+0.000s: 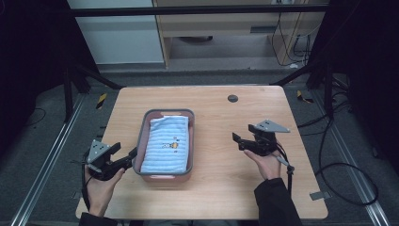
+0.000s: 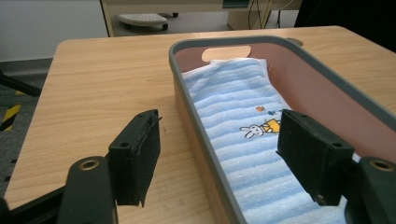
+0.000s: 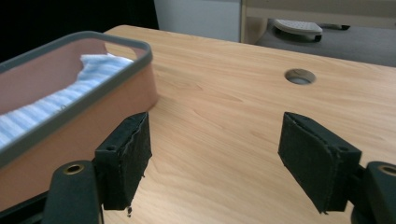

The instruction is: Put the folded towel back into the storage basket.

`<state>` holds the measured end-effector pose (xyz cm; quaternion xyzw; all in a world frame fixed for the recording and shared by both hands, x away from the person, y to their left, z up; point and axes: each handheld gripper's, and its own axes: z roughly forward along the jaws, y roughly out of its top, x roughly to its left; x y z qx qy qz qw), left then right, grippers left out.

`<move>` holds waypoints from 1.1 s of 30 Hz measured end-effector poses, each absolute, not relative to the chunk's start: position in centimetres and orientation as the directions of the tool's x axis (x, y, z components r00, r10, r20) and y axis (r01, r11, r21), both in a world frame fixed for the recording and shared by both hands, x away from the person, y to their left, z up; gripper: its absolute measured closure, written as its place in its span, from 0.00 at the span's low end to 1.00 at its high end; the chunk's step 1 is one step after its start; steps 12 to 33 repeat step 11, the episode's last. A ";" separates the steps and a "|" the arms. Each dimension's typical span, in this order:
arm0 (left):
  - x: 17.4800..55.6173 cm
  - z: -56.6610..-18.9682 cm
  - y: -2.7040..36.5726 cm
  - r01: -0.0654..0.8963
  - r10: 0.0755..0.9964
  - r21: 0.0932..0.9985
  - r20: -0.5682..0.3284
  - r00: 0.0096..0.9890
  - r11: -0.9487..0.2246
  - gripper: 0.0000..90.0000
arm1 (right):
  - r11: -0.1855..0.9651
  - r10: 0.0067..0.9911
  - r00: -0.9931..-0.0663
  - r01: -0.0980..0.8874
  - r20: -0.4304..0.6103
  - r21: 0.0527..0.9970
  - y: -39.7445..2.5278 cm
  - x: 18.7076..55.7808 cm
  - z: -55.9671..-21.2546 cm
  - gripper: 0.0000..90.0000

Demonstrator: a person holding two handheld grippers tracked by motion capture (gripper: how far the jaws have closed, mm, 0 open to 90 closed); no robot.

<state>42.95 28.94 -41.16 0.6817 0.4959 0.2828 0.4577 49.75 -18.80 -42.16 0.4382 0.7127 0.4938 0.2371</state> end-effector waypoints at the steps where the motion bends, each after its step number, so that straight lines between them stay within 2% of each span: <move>1: 43.1 -41.3 29.1 0.420 0.935 0.903 -0.064 0.349 -0.095 0.32 | 0.128 0.861 -0.500 0.392 0.095 0.911 -19.2 49.5 -42.3 0.28; 9: 43.8 -42.7 30.0 0.451 0.943 0.884 -0.040 0.332 -0.121 0.31 | 0.105 0.894 -0.435 0.430 0.103 0.897 -23.6 48.1 -44.4 0.27; 33: 43.9 -42.8 30.1 0.454 0.944 0.883 -0.039 0.329 -0.122 0.31 | 0.107 0.897 -0.429 0.438 0.103 0.893 -23.8 48.1 -44.6 0.27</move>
